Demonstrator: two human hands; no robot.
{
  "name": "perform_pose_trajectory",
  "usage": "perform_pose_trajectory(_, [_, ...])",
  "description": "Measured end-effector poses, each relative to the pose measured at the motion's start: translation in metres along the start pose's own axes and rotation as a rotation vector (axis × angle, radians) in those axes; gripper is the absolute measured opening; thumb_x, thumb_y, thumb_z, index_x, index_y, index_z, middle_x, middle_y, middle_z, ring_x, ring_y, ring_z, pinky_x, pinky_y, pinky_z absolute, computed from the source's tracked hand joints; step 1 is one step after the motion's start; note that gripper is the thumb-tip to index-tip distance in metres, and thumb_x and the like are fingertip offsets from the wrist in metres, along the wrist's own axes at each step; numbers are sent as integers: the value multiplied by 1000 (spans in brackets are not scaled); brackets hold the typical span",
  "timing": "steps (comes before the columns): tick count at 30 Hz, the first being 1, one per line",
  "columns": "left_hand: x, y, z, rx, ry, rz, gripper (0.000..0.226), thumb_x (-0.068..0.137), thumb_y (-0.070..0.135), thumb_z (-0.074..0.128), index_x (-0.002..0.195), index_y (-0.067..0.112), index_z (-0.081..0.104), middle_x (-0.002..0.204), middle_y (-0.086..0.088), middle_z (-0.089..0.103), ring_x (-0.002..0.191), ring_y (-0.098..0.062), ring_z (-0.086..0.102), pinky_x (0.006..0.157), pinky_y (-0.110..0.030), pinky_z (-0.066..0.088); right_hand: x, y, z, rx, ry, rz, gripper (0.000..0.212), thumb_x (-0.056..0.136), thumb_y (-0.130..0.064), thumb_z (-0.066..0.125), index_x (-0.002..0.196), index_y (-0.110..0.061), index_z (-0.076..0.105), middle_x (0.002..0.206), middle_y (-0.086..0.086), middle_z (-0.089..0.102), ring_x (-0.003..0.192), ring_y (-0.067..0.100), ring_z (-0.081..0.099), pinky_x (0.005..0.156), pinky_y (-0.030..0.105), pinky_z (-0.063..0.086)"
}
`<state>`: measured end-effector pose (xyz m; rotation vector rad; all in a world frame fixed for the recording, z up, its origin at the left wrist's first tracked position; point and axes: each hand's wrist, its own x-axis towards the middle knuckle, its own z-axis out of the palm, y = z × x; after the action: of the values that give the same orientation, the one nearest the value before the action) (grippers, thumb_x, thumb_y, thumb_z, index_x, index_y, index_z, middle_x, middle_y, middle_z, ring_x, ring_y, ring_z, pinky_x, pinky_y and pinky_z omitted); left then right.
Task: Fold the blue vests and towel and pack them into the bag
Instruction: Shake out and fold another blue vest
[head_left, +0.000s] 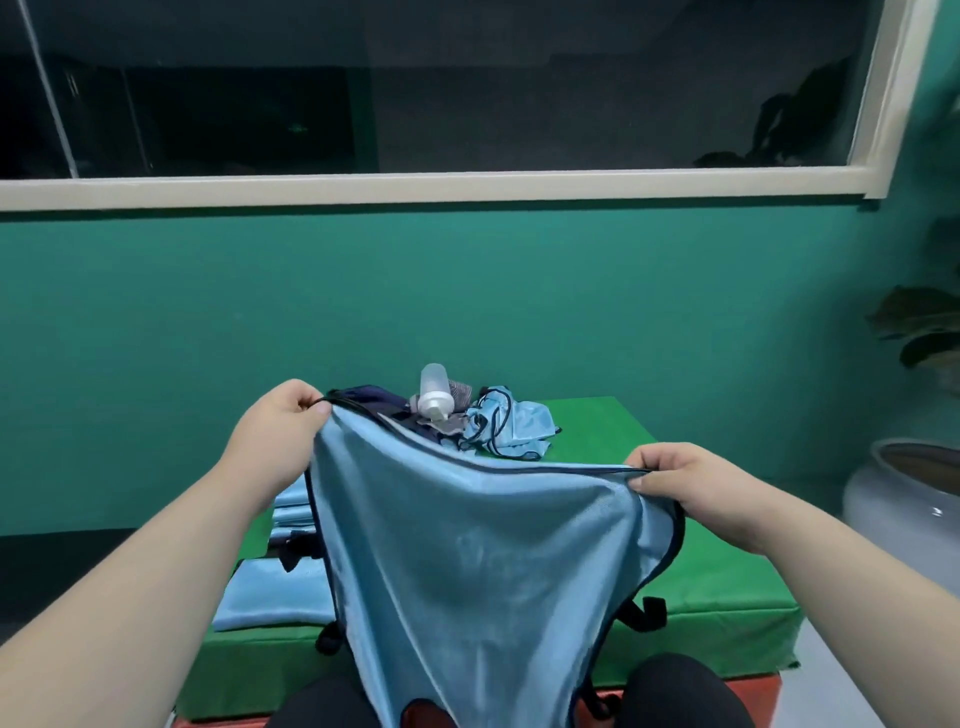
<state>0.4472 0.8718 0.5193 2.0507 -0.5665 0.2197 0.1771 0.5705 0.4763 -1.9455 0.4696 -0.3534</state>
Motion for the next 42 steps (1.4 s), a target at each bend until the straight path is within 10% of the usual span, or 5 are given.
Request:
perform_pose_trajectory(19, [-145,28,102,-39,-379,222,12,95,27,53,92,38,56,75,8,63,56,-5,48,62,-29,43,-4,-1,90,234,18,67,10,91,-7,67,91,-14,74,79,14,69,72,23,56,71,36,44])
perform_pose_trajectory(26, [-165,20,111,-11,-374,279,10,95,28,60,95,34,68,91,20,64,88,6,54,72,-12,38,-12,3,109,248,14,86,18,92,-7,61,89,-14,77,85,19,72,75,26,60,75,41,46])
perform_pose_trajectory(36, [-176,9,114,55,-350,202,27,73,54,77,87,36,63,89,19,61,88,6,52,75,-12,39,-19,12,118,320,-9,135,30,97,-4,48,113,-16,69,84,16,65,75,26,62,78,45,56])
perform_pose_trajectory(42, [-177,4,115,92,-329,242,8,85,36,67,82,29,64,85,14,60,83,-2,54,72,-17,43,-24,14,120,316,-46,115,36,97,-2,43,119,-21,66,81,14,55,74,25,56,77,41,54])
